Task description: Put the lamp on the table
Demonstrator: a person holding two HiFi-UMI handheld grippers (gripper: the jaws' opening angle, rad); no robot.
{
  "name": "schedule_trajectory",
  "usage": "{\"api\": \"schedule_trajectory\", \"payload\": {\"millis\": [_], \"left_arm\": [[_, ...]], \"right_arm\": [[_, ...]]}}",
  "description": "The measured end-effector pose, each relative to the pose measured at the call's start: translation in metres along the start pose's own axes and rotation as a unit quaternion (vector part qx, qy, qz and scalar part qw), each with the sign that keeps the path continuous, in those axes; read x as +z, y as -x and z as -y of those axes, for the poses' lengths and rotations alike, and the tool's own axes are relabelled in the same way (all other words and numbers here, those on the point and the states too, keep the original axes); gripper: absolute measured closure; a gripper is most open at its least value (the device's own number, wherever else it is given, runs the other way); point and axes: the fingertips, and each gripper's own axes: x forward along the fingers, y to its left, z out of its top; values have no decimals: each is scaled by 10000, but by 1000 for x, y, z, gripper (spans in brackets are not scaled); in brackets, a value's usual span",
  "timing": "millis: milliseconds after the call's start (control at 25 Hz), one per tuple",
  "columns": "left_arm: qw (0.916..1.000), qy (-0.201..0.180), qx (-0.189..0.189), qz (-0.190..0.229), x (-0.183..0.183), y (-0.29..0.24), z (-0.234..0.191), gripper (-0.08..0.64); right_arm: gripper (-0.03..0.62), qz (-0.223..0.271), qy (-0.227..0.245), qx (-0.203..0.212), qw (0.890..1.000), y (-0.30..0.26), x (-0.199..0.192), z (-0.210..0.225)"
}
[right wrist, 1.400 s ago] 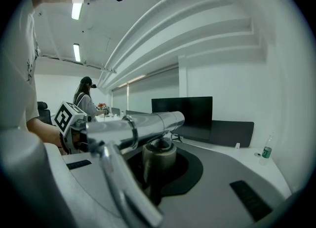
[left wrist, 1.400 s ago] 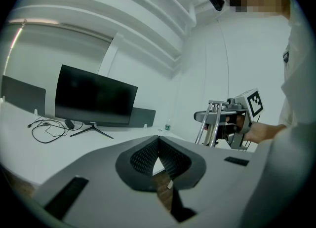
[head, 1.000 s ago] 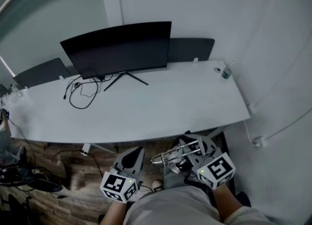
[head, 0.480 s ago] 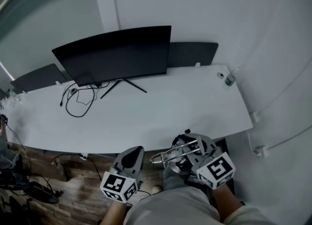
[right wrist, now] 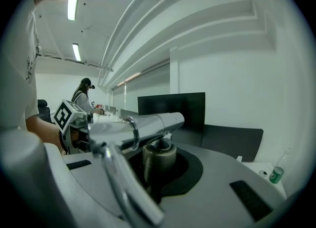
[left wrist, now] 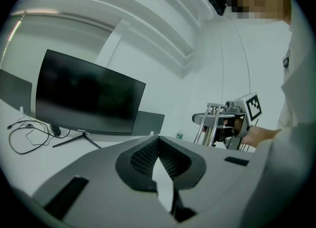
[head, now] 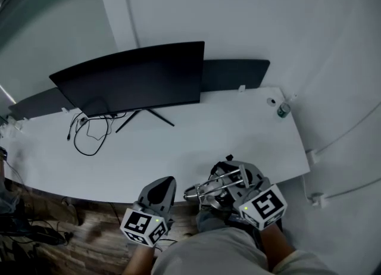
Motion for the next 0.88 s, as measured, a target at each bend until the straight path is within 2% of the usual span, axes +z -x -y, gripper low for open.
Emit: {"api": "schedule_trajectory", "payload": {"millis": [600,880], "left_arm": [[9997,-42,256,0,19,-88,-17,557],[9991,-23,418,17,20,-104,-28,557]], "right_arm": [[551,9,31,341,9994,-42,0,76],[551,7,65,410,9991,-56,1,100]]}}
